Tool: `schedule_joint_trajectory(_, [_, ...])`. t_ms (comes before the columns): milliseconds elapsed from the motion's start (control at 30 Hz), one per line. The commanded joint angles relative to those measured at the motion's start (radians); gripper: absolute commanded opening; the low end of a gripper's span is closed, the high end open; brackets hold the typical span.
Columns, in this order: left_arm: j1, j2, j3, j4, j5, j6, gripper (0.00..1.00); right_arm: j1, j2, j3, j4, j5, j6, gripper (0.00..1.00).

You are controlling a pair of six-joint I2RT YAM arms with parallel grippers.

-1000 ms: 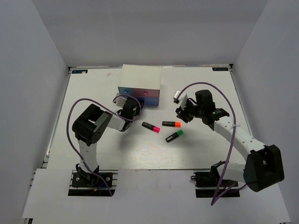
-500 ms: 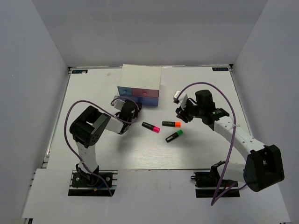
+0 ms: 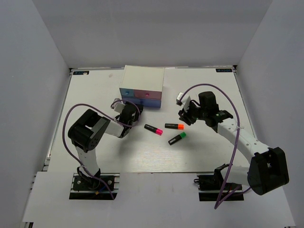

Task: Sort the stationery into containers
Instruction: Open the drawer

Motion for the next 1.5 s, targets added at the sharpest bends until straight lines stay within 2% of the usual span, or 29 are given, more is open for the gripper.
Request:
schedule_joint_trajectory(0, [0.005,-0.028,0.033,-0.012,-0.012,0.004,0.56,-0.005,-0.006,-0.005,0.01,-0.014,-0.001,0.5])
schedule_joint_trajectory(300, [0.014,0.023,0.093,-0.012,-0.012,0.014,0.56,-0.005,-0.009,-0.008,0.004,-0.02,-0.004,0.5])
schedule_joint_trajectory(733, [0.014,0.063,0.13,-0.023,-0.012,0.032,0.43,-0.002,0.003,-0.008,-0.002,-0.017,-0.007,0.5])
schedule_joint_trajectory(1000, [0.014,0.072,0.139,-0.005,-0.012,0.041,0.4,-0.002,0.006,-0.006,-0.004,-0.02,-0.007,0.5])
schedule_joint_trajectory(1367, [0.014,0.072,0.127,0.038,0.02,0.069,0.15,-0.004,0.002,-0.011,-0.004,-0.022,-0.007,0.5])
schedule_joint_trajectory(1400, [0.014,0.072,0.116,0.038,0.032,0.069,0.11,-0.002,0.002,-0.012,-0.004,-0.022,-0.007,0.5])
schedule_joint_trajectory(1467, [0.014,0.072,0.107,0.051,0.045,0.069,0.1,-0.004,0.0,-0.012,-0.002,-0.022,-0.005,0.5])
